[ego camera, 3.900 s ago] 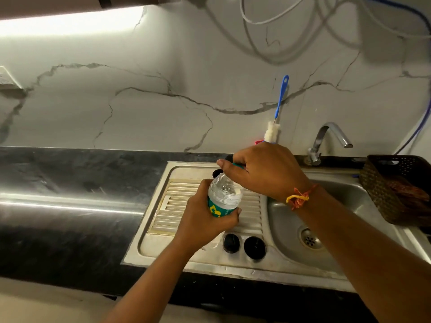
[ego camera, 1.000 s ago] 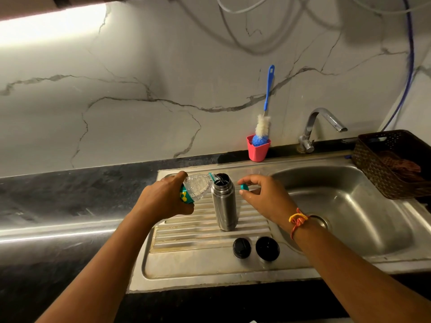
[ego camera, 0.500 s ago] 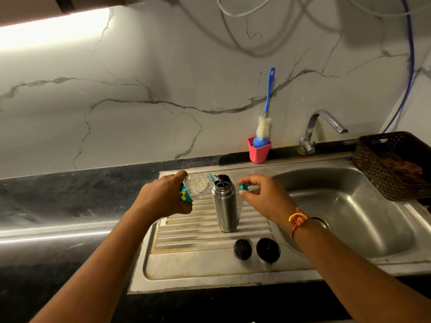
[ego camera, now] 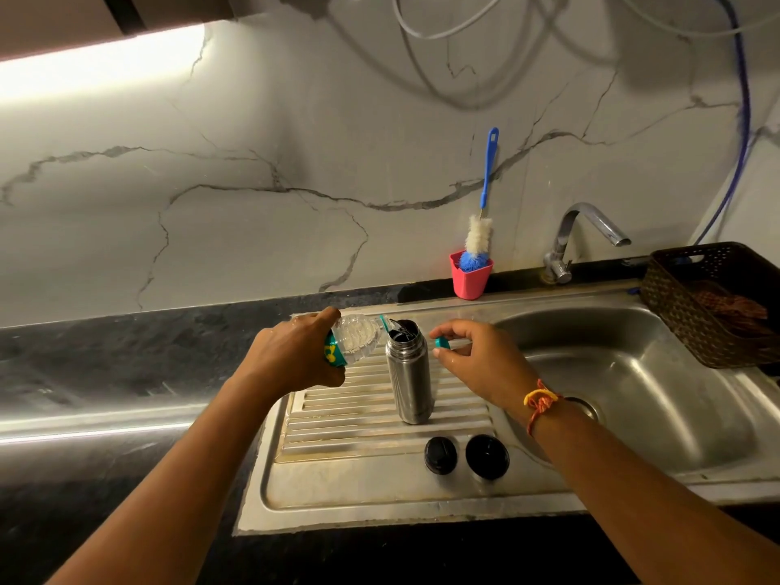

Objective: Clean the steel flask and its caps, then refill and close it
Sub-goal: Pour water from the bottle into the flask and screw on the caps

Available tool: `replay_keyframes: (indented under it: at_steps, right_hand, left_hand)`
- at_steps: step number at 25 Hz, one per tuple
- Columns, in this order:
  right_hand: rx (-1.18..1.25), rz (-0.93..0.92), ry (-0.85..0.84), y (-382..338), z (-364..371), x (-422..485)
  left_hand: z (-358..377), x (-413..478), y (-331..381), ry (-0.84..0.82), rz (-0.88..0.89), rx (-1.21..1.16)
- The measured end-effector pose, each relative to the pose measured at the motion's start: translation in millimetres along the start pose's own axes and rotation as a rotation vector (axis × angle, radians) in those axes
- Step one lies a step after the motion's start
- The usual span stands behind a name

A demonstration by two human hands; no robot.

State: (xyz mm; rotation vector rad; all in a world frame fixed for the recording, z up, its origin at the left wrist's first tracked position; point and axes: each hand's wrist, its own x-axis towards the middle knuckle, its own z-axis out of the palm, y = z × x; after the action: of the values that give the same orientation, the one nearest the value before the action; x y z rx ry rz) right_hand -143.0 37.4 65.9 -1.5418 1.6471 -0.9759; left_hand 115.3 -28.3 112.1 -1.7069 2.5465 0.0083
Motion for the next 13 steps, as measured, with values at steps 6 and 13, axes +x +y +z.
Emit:
replay_keyframes:
  at_steps: [6,13]
  right_hand:
    - [0.023,0.014,-0.007,1.1,-1.5,-2.7]
    - [0.01,0.02,-0.006,2.2,-0.1,-3.3]
  left_hand:
    - [-2.5,1.3,-0.2,0.006,0.0,0.034]
    - [-3.9,2.3,-2.1,0.007,0.007,0.053]
